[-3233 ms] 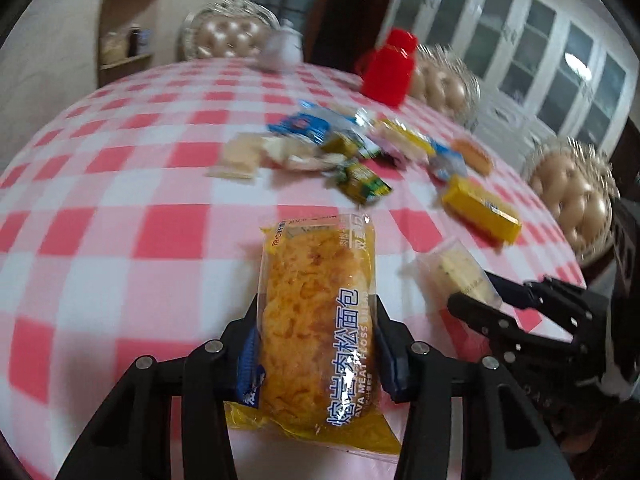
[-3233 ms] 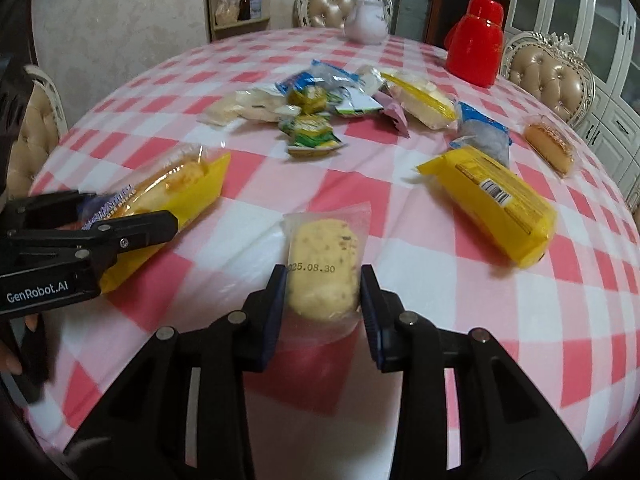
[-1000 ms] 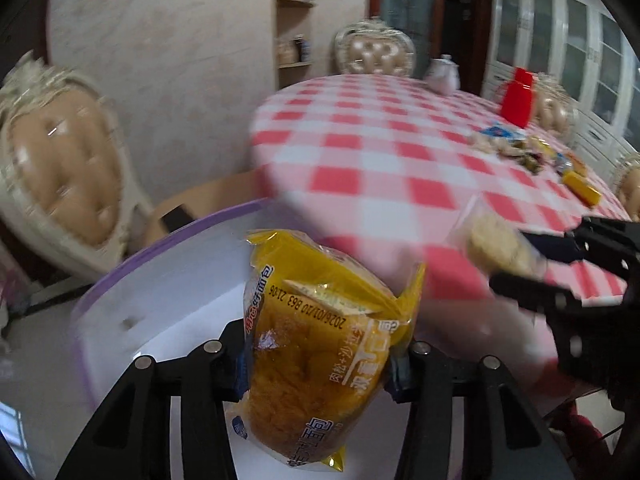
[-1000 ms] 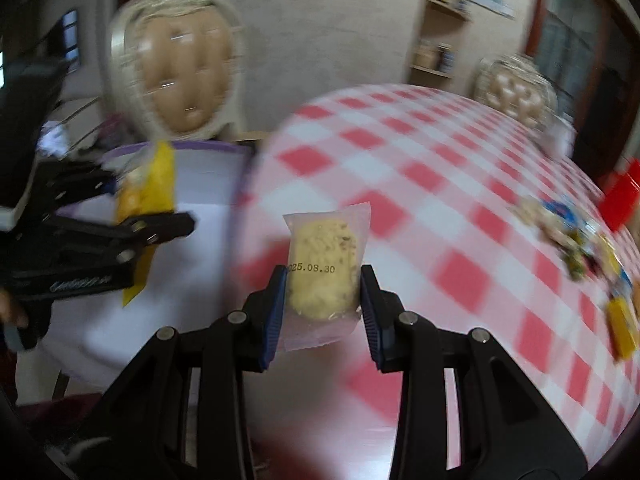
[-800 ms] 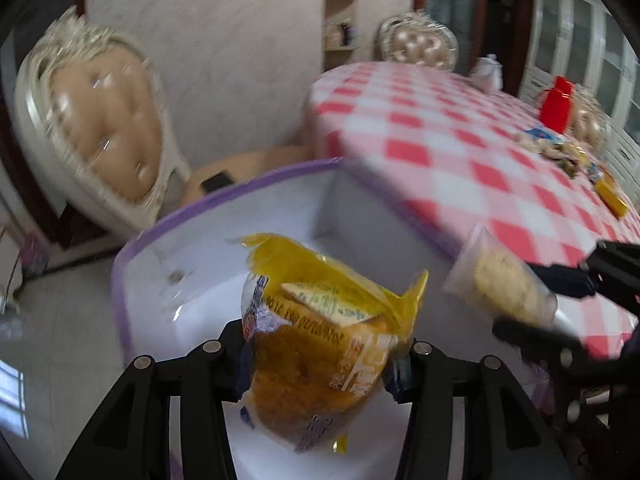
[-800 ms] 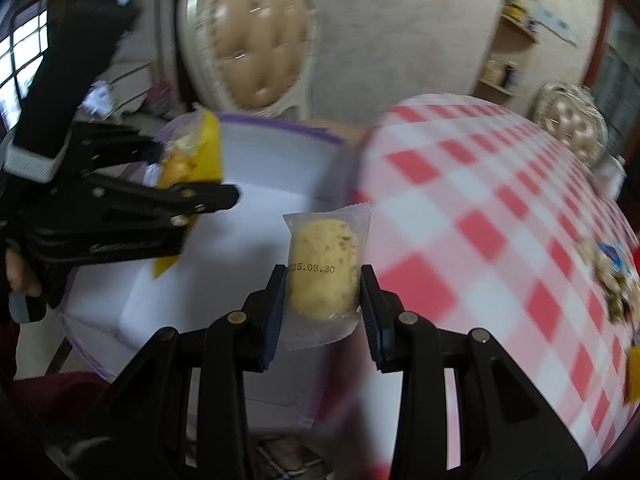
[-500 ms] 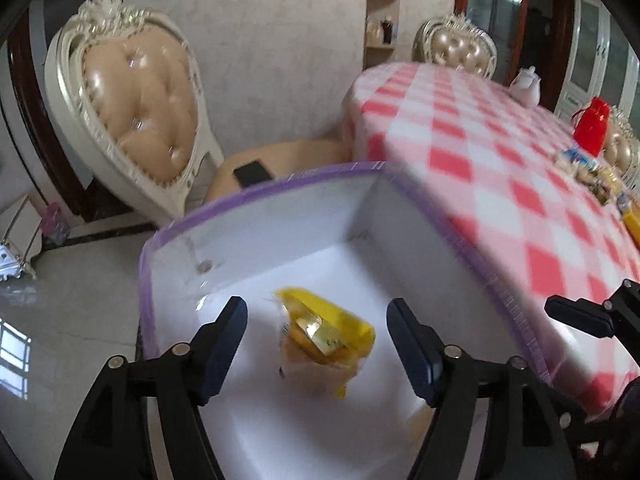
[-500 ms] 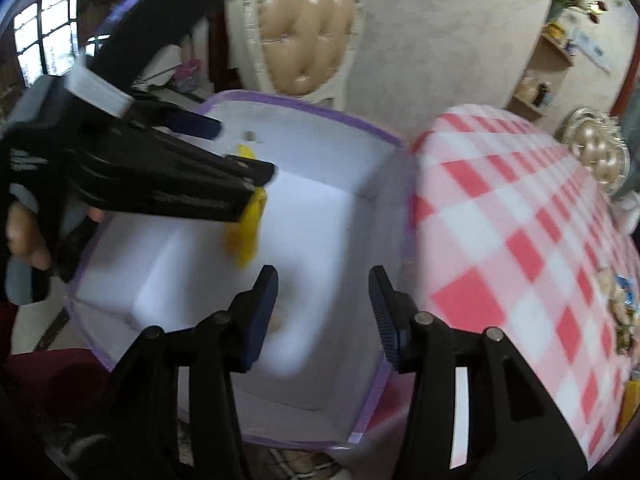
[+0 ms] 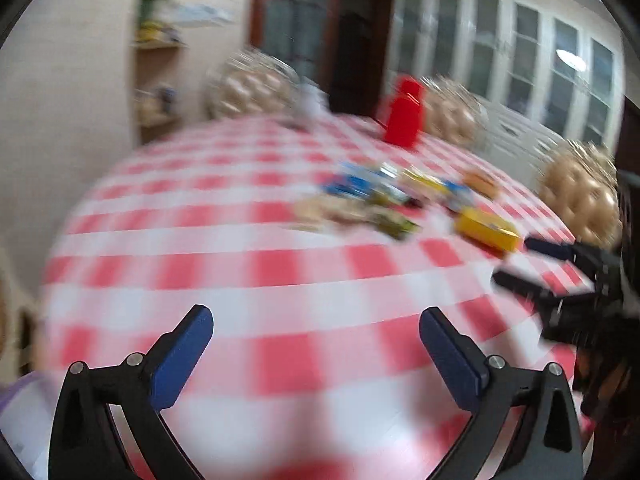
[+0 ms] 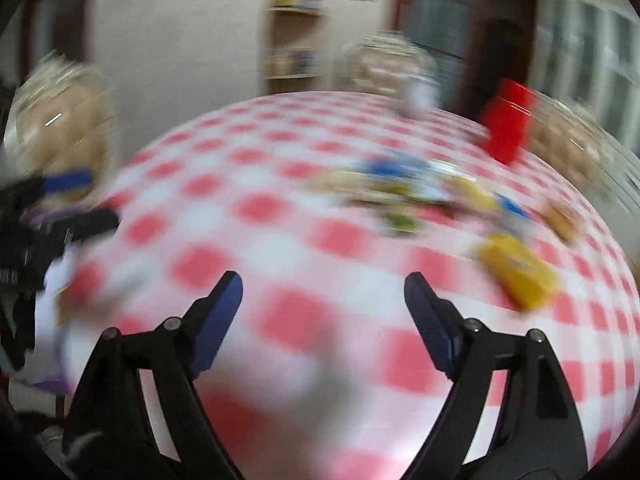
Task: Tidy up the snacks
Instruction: 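Return both tools to the table and grasp the yellow bar pack with the right tool, then grasp the green garlic snack pack with the left tool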
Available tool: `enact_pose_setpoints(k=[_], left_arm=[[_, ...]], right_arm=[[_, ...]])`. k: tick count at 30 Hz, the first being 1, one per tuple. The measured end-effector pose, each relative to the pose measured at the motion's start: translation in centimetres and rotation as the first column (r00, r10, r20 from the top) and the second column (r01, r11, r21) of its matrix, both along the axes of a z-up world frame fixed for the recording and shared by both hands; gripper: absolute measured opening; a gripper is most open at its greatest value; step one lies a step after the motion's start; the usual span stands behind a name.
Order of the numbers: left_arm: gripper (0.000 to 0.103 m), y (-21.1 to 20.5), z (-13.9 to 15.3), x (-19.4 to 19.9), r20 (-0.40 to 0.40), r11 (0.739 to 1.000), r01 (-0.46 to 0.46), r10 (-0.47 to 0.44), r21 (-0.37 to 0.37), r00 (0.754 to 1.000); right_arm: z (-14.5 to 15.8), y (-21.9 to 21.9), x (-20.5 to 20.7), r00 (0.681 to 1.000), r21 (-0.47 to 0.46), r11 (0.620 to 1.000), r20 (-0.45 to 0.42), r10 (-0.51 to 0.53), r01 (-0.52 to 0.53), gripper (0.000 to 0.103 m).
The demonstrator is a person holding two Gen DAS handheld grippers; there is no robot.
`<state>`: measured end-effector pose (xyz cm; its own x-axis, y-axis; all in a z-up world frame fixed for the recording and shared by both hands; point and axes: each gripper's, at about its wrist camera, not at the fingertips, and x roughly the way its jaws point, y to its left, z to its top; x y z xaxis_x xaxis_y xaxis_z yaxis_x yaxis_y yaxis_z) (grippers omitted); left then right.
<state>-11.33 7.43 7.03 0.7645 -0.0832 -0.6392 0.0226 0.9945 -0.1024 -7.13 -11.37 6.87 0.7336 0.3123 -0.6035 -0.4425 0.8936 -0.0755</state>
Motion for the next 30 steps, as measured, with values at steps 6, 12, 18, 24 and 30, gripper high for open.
enact_pose_setpoints(k=[6, 12, 18, 24, 30], left_arm=[[0.103, -5.0, -4.4, 9.3, -0.147, 0.991, 0.014, -0.033, -0.134, 0.989], [0.103, -6.0, -4.5, 13.5, -0.156, 0.977, -0.068, 0.036, -0.201, 0.987], [0.103, -6.2, -5.6, 16.2, -0.211, 0.971, -0.126, 0.083, -0.203, 0.974], [0.103, -9.2, -6.0, 19.6, -0.243, 0.983, -0.17, 0.151, -0.062, 0.958], [0.103, -10.2, -6.6, 22.7, -0.261, 0.973, -0.23, 0.231, 0.035, 0.937]], right_arm=[[-1.0, -11.9, 9.8, 0.99, 0.1, 0.988, -0.092, -0.105, 0.114, 0.094], [-2.1, -14.2, 16.7, 0.986, 0.162, 0.987, -0.166, 0.005, 0.022, 0.094], [-5.6, -10.1, 18.2, 0.966, -0.045, 0.99, -0.228, 0.12, -0.134, 0.093], [-6.2, -10.5, 16.9, 0.966, -0.068, 0.988, -0.231, 0.12, -0.139, 0.053], [-5.9, -10.5, 16.8, 0.965, -0.061, 0.99, -0.237, 0.112, -0.13, 0.053]])
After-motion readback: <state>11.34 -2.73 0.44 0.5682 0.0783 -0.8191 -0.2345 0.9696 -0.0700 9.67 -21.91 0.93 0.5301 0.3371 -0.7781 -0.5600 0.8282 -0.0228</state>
